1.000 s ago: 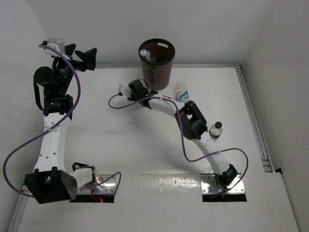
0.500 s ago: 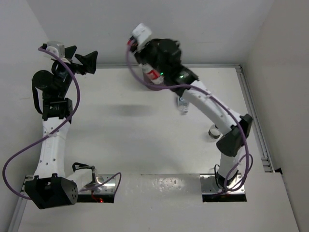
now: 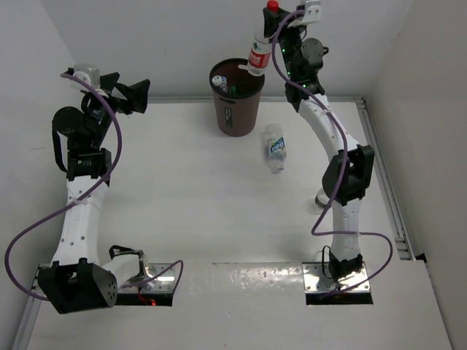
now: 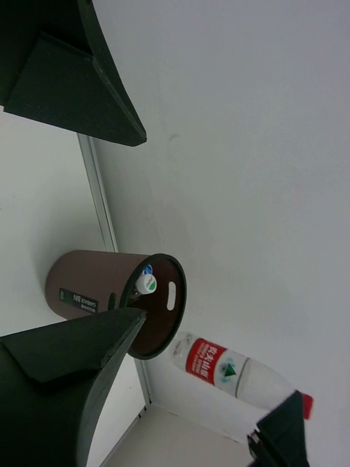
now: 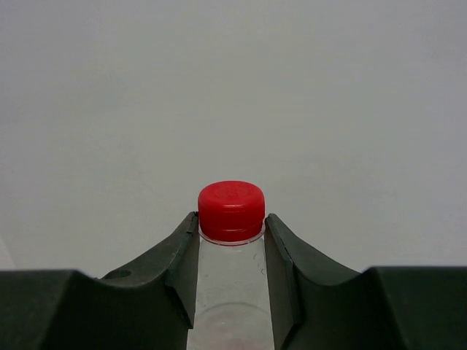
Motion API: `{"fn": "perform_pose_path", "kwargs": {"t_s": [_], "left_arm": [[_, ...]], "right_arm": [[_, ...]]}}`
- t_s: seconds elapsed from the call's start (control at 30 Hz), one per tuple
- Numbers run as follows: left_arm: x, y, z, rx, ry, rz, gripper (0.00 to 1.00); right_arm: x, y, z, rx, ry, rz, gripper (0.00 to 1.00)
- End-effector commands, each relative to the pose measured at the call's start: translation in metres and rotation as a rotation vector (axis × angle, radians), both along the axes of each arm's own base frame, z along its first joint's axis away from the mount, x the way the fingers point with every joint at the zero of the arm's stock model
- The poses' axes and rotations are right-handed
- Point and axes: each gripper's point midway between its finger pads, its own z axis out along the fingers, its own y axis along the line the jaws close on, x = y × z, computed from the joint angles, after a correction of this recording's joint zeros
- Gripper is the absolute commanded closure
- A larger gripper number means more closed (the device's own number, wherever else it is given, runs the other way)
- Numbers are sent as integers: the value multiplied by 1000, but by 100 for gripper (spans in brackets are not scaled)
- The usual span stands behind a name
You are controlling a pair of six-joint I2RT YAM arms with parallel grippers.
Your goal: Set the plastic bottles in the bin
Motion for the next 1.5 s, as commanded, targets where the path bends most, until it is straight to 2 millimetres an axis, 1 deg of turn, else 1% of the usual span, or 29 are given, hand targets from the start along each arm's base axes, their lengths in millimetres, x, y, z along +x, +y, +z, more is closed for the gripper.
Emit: {"fn": "perform_pose_path", "kwargs": {"t_s": [0.0, 0.2, 0.23, 0.3, 0.33, 0.37, 0.43, 0.53, 0.6, 0.63, 0.7, 0.73, 0.77, 0.83, 0.87, 0.9, 0.93, 0.97, 1.0, 1.03, 1.07, 1.13, 1.17, 1.2, 1.3, 1.33, 1.37, 1.4, 1.47], "left_arm": [[4, 1, 1, -4, -15, 5, 0], [13, 5, -15, 13, 23, 24, 0], [13, 5, -15, 22, 21, 27, 0], [15, 7, -22, 16, 40, 35, 0], [15, 7, -22, 24, 37, 39, 0], [16, 7, -26, 23, 46, 38, 0], [17, 8, -29, 30, 54, 41, 0], [16, 4, -35, 44, 76, 23, 0], [13, 2, -34, 58, 73, 14, 0], [12, 1, -37, 70, 79, 7, 0], [6, -9, -35, 98, 67, -45, 0], [5, -13, -38, 105, 76, -68, 0], [1, -22, -31, 125, 62, -103, 0], [2, -50, -46, 173, 110, -241, 0], [1, -62, -37, 206, 101, -287, 0], [-2, -86, -42, 252, 106, -365, 0], [6, -98, -61, 256, 176, -404, 2], [5, -110, -64, 269, 181, -435, 2], [3, -131, -65, 285, 176, -467, 3], [9, -143, -83, 287, 232, -485, 5], [5, -167, -83, 301, 232, -527, 7], [10, -186, -103, 303, 317, -522, 10], [15, -196, -116, 308, 358, -523, 12], [10, -210, -121, 281, 390, -542, 12], [16, -213, -130, 168, 459, -511, 9], [20, -206, -121, 121, 439, -479, 7], [22, -199, -116, 77, 438, -467, 3], [29, -182, -123, -3, 477, -424, 1], [29, -162, -112, -58, 458, -387, 1]], "right_arm": [[-16, -2, 43, 147, -151, 85, 100], [7, 6, 1, 153, -69, 105, 100], [15, 6, -20, 130, -28, 94, 100], [18, 10, -35, 45, -22, 68, 97], [24, 11, -66, 17, 28, 60, 93], [28, 7, -77, -21, 39, 34, 90], [33, 10, -121, -89, 109, 55, 73], [32, 6, -152, -119, 180, 74, 55], [26, 1, -147, -88, 198, 88, 28], [23, 2, -146, -72, 215, 101, 24], [10, 0, -115, -50, 185, 128, 17], [6, 0, -106, -42, 187, 137, 17], [-8, -2, -76, -35, 144, 145, 15], [-25, -4, -45, -31, 122, 174, 18], [-37, -12, -24, -26, 98, 167, 20], [-43, -14, -17, -27, 96, 166, 23], [-55, -25, -8, -28, 107, 152, 25], [-66, -35, 2, -32, 116, 140, 26], [-80, -41, 2, -47, 146, 135, 28], [-82, -53, -3, -62, 175, 111, 28], [-88, -65, -31, -96, 264, 85, 31], [-102, -82, -53, -162, 362, 44, 34], [-113, -97, -95, -200, 495, 18, 35], [-114, -105, -109, -212, 541, 3, 37], [-126, -117, -175, -217, 803, 10, 41], [-130, -105, -179, -222, 835, 73, 45], [-141, -101, -211, -232, 961, 116, 47], [-146, -89, -221, -263, 983, 168, 49], [-168, -62, -255, -349, 987, 261, 54]]}}
